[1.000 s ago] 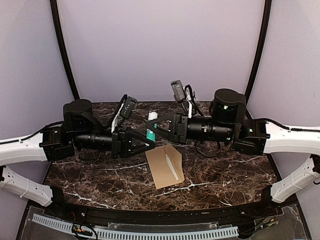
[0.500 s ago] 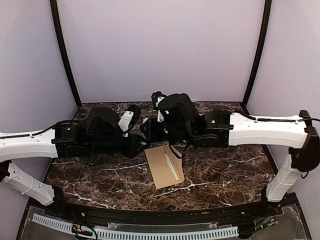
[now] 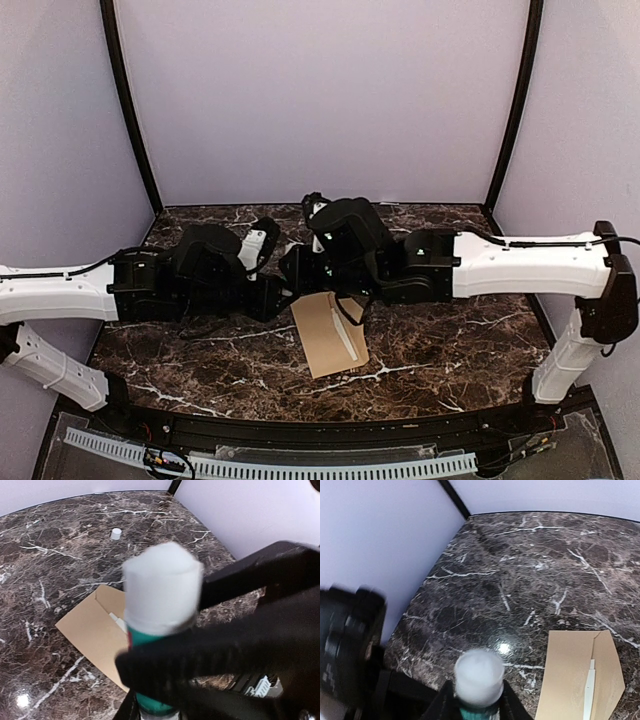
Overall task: Place the letter into the envelope and seal it
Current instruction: Unscrew the solid glue.
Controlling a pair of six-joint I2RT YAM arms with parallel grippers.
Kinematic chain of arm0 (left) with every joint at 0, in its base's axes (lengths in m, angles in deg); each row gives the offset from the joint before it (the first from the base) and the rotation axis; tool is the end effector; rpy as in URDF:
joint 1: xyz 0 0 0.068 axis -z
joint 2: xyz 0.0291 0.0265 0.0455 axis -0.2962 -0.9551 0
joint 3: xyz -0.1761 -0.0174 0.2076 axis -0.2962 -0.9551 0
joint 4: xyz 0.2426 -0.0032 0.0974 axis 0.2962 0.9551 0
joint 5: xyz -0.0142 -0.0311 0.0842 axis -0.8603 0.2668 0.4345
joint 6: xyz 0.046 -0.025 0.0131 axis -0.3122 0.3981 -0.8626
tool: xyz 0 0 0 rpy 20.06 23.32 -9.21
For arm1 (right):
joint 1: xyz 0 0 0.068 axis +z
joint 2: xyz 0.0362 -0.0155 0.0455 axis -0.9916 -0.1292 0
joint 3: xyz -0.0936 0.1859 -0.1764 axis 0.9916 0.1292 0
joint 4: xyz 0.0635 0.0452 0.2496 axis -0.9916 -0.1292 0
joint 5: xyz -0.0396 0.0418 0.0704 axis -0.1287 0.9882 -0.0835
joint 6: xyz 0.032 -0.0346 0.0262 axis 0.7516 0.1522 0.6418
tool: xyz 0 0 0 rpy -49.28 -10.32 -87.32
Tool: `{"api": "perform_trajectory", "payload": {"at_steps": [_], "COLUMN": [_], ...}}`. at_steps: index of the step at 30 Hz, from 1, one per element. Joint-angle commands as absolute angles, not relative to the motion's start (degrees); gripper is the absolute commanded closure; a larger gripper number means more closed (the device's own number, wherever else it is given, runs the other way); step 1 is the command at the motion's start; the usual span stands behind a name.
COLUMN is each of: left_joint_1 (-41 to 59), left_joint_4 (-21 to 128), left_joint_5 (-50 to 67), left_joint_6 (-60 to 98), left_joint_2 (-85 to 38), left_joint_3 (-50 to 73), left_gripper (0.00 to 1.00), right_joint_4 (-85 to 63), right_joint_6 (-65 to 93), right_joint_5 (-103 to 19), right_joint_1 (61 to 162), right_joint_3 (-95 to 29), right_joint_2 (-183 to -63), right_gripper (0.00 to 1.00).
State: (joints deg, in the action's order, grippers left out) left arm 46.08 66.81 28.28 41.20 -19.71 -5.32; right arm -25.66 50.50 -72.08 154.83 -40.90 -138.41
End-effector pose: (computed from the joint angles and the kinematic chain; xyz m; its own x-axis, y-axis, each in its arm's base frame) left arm 0.1344 -0.2513 0.3033 -0.6127 0.0145 -0.7902 0.5485 0.7276 -0.4119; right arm 0.1335 0.3734 0.3287 -0.6404 0.0803 -0.7639 -0.4696 0.7461 0.4721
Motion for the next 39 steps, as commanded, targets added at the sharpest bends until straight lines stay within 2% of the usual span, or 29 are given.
{"api": "perform_trajectory", "payload": {"at_steps": [1,3,4,8,12,17,21,24,35,39], "left_joint_1": [44.42,43.40,43.14,40.64,39.47,39.40,39.46,39.42,39.55,39.63], "left_joint_4": [58.50,57.80,57.88,54.98,47.26,40.34,34.81,33.04,31.21,30.32], "left_joint_5": [21.66,19.46,19.06,12.48,1.16,-15.51,-23.98,-27.17,-31.92,-32.57], "left_joint_6": [44.30,45.03,45.54,45.63,43.04,40.20,40.21,41.03,43.32,44.00], "left_joint_2": [-15.41,-14.27,-13.95,-12.43,-11.19,-11.00,-9.89,-9.42,-10.10,-10.38], "left_joint_3": [-6.49,-6.69,-6.68,-7.30,-8.76,-9.04,-10.32,-10.78,-10.71,-10.87], "left_gripper": [1.00,1.00,1.00,1.00,1.00,1.00,1.00,1.00,1.00,1.00], "right_joint_4": [-17.23,-17.69,-18.63,-18.64,-13.19,1.85,11.37,15.91,17.84,19.22], "right_joint_6": [49.26,48.64,48.47,46.78,44.53,42.53,43.35,45.16,46.20,46.76], "right_joint_5": [-64.13,-65.10,-65.91,-67.46,-60.61,-40.33,-28.67,-25.10,-22.40,-21.48], "right_joint_1": [158.06,158.06,158.05,157.78,154.99,150.75,150.11,150.15,150.42,150.63], "right_joint_3": [-35.22,-33.16,-32.13,-26.70,-21.01,-14.12,-12.98,-13.19,-18.85,-19.69], "right_joint_2": [-129.45,-126.12,-123.81,-116.72,-110.66,-106.62,-108.17,-109.88,-115.89,-117.20], "right_gripper": [0.63,0.55,0.47,0.30,0.22,0.18,0.17,0.19,0.44,0.49]}}
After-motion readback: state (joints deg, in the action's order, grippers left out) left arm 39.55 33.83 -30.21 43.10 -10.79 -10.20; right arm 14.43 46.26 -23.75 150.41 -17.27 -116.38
